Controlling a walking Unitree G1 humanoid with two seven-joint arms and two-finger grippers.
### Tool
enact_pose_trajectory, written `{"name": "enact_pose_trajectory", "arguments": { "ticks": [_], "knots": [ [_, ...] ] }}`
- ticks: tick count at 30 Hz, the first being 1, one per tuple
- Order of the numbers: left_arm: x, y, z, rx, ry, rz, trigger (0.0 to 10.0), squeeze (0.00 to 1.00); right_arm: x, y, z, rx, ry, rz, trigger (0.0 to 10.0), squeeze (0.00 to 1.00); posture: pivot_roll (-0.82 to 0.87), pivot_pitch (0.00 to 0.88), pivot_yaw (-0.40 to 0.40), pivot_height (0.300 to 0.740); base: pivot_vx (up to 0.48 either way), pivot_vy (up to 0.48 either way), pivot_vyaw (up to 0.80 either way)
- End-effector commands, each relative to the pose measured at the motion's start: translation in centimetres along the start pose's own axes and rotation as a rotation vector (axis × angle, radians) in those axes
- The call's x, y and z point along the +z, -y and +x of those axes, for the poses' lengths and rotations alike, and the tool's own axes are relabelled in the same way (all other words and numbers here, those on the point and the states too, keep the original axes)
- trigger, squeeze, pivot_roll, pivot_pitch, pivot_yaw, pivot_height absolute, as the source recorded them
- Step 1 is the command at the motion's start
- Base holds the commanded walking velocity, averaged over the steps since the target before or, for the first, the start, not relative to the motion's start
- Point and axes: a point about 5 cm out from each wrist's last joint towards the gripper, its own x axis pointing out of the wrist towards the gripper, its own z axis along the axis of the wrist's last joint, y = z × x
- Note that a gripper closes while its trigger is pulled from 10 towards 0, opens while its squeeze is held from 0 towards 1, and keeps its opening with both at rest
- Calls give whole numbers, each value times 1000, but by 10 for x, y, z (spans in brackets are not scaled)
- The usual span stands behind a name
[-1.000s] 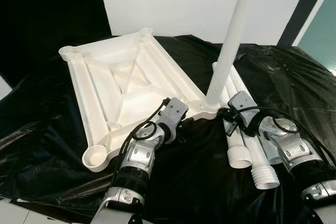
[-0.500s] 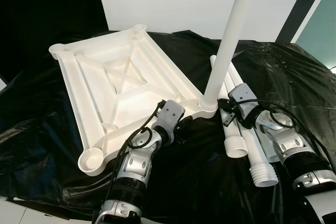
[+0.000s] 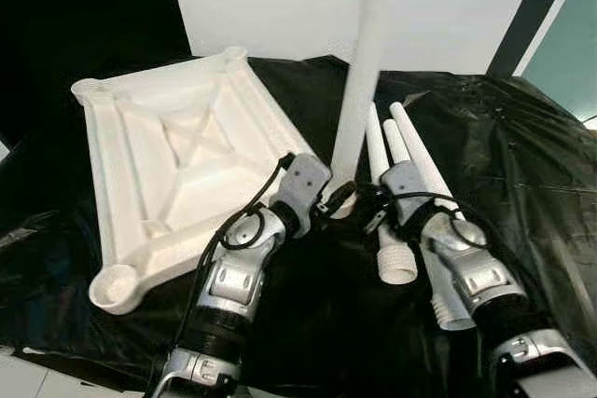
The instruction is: Building children table
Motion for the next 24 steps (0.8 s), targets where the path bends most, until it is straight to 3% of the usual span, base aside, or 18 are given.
{"name": "enact_pose_trajectory", "arguments": {
  "ticks": [1,3,8,13,17,20,22,24],
  "knots": [
    [6,19,-3,-318,23,-7,10000,0,-5,-11,1,44,-22,17,10000,0,17,0,-17,740,0,0,0],
    [7,20,-4,-335,30,-10,10000,0,-5,-12,0,45,-23,19,10000,0,17,0,-18,740,0,0,0],
    [-1,13,-14,-356,-41,72,10000,0,-5,-14,-2,43,-29,25,10000,0,17,0,-25,740,0,0,0],
    [-30,-15,-31,-304,-245,179,10000,0,-2,-16,-3,44,-27,35,10000,0,20,0,-30,740,0,0,0],
    [-36,-27,-39,-286,-293,194,10000,0,-1,-17,-6,44,-23,40,10000,0,24,0,-32,740,0,0,0],
    [-38,-47,-45,-202,-322,211,10000,0,2,-20,-16,39,-14,48,10000,0,27,0,-31,740,0,0,0],
    [-38,-47,-45,-202,-322,211,10000,0,2,-20,-16,39,-14,48,10000,0,27,0,-31,740,0,0,0],
    [-33,-59,-47,-147,-303,205,10000,0,4,-24,-28,27,-13,50,10000,0,27,0,-32,740,0,0,0]
  ]
}}
